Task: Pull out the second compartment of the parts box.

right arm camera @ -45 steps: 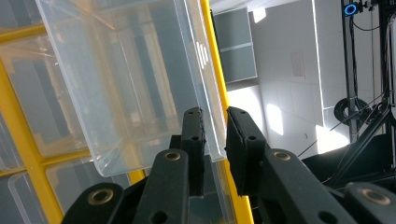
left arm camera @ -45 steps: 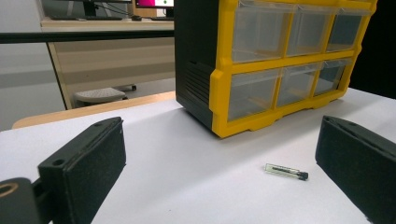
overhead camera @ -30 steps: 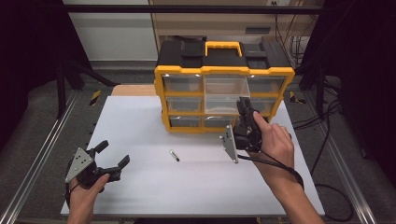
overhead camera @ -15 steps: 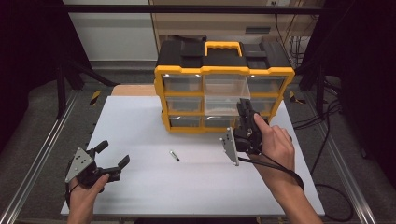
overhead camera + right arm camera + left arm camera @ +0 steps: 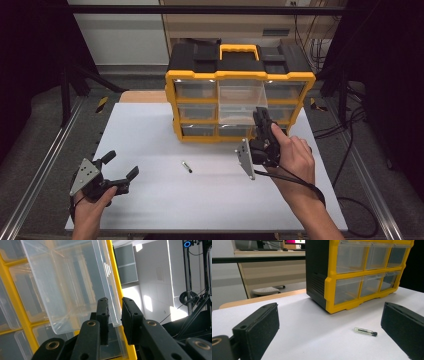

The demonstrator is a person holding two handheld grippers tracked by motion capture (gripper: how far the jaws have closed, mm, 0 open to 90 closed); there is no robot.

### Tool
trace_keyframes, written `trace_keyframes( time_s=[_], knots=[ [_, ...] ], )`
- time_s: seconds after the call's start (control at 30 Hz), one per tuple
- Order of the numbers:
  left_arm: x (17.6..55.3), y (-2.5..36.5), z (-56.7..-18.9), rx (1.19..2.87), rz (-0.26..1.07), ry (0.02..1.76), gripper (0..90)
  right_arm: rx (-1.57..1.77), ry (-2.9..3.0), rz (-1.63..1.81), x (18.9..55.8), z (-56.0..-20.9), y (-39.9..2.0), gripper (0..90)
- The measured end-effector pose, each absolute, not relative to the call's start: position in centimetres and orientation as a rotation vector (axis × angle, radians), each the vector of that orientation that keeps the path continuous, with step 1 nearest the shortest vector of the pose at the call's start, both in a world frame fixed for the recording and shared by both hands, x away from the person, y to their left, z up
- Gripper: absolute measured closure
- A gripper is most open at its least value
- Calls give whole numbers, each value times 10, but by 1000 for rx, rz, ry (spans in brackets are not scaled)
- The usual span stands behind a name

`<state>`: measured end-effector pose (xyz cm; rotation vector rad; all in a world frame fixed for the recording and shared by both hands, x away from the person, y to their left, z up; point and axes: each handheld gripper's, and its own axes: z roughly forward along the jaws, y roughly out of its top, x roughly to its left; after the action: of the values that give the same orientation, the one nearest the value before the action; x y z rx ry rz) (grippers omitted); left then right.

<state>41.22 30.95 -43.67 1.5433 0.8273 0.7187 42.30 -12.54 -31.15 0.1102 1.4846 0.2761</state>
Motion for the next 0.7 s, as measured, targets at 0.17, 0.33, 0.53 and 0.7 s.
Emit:
trace_keyframes(
  time_s=[0.17,0.33,0.53,0.7],
  knots=[
    [412,310,-437,1543,720,828,19,111,1484,278,423,-312,-125,755],
    [411,310,-436,1537,716,824,19,202,1511,367,425,-309,-127,437],
    [413,311,-438,1541,723,838,19,429,1614,636,422,-307,-143,282],
    [413,311,-437,1534,720,847,19,636,1668,830,422,-310,-160,207]
  ],
)
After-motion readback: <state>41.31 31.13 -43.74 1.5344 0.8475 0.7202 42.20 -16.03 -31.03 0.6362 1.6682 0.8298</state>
